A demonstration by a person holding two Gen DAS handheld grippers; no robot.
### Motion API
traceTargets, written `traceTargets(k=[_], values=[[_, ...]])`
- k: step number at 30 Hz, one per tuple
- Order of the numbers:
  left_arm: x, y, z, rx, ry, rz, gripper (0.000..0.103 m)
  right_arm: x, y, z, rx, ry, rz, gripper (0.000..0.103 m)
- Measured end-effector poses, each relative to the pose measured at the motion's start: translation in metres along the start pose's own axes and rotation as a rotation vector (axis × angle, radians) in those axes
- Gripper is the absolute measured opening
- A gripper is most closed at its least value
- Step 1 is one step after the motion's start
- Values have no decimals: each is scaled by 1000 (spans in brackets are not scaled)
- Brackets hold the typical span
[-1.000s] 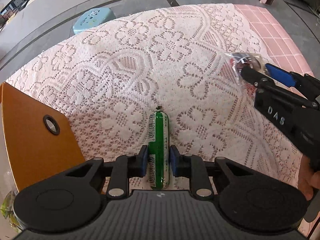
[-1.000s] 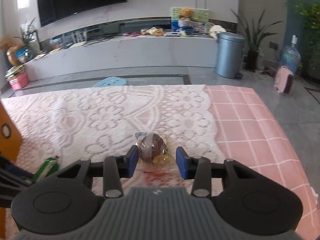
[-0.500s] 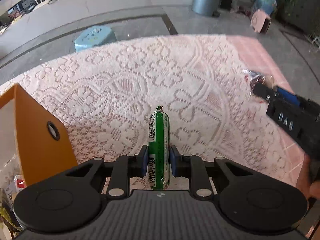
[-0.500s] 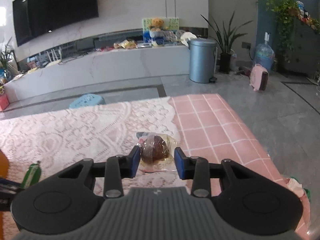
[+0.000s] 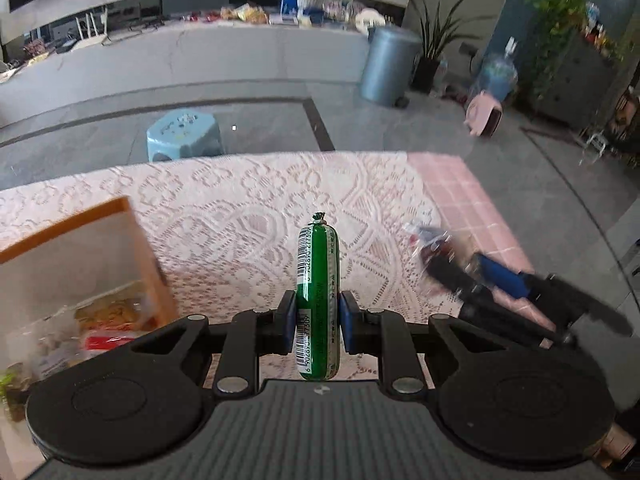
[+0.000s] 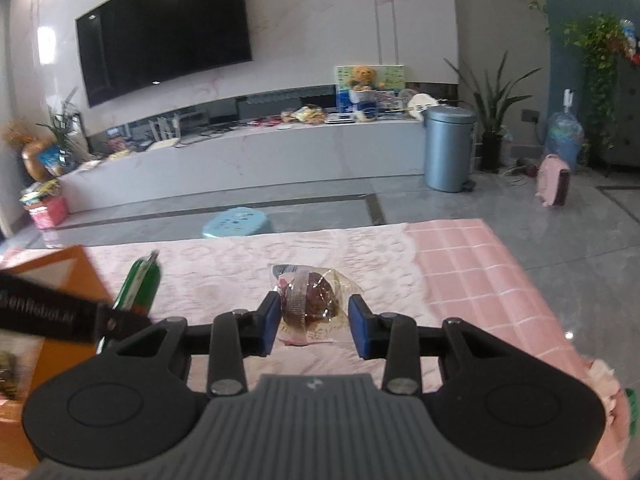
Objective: Organize snacks
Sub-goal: 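Lift both held snacks and carry them over the orange box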
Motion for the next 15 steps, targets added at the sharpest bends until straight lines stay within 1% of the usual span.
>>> traceTargets(k=[3, 7, 11, 15], values=[[5, 24, 8, -1, 12, -32, 24, 7, 18, 27, -37, 34, -1, 35], [16, 48, 29, -30, 29, -56, 24, 13, 43, 68, -104, 75, -10, 35], [30, 68, 55, -54, 70, -69, 24, 20, 62, 106, -158, 127, -14, 35], [45, 79, 85, -77, 110, -67, 24, 26, 75, 142, -201, 173, -8, 35]])
Point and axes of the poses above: each gripper's, at about its wrist camera, not at the fingertips, and y roughly against the way its jaws point, z to its left, x to its underside, the point moved 7 cm from there along -y, roughly the way its jaws point, and after that the axes turned 14 degrees about -y, right-handed, at the moved point
